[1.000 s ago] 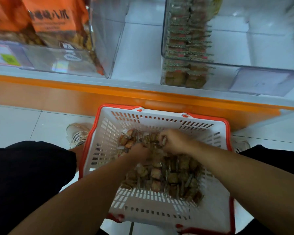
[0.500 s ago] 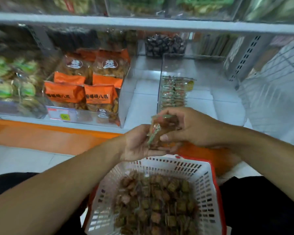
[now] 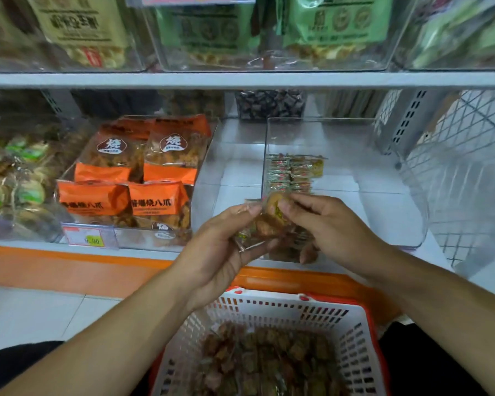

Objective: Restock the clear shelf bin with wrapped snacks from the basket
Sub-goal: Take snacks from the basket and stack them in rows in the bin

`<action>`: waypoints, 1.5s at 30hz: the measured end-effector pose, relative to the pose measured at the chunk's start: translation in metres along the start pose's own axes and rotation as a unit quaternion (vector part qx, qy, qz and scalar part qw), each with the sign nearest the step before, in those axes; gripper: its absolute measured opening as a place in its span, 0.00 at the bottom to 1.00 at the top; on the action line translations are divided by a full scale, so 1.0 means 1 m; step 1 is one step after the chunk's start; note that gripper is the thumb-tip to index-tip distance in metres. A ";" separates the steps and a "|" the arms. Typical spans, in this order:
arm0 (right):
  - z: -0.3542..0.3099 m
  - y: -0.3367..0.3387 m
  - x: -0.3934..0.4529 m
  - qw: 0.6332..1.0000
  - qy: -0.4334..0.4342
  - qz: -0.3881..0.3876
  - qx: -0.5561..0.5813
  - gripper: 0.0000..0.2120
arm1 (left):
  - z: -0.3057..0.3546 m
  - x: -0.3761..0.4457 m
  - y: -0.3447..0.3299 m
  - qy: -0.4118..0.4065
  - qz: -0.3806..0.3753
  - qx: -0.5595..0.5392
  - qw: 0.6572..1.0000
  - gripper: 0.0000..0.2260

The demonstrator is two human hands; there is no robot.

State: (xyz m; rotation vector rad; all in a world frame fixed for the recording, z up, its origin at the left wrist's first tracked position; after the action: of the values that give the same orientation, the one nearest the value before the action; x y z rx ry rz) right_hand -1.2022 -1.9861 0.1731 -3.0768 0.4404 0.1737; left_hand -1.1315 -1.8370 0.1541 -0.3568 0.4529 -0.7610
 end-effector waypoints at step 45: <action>0.009 -0.001 -0.011 0.980 -0.092 -0.069 0.160 0.24 | 0.014 -0.004 0.022 -0.122 0.094 -0.040 0.987 0.20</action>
State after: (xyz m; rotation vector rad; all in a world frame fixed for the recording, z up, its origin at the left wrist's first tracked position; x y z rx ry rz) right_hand -1.2134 -1.9818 0.1654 -2.7312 0.2192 0.3430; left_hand -1.1139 -1.8172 0.1562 -0.4687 0.2824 -0.5080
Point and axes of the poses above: each hand's wrist, its own x-axis towards the middle knuckle, its own y-axis out of the back of the hand, z = x × y, the point moved 4 cm from there along x, towards the middle knuckle, and after that the axes turned 8 degrees about x, right-handed, at the moved point
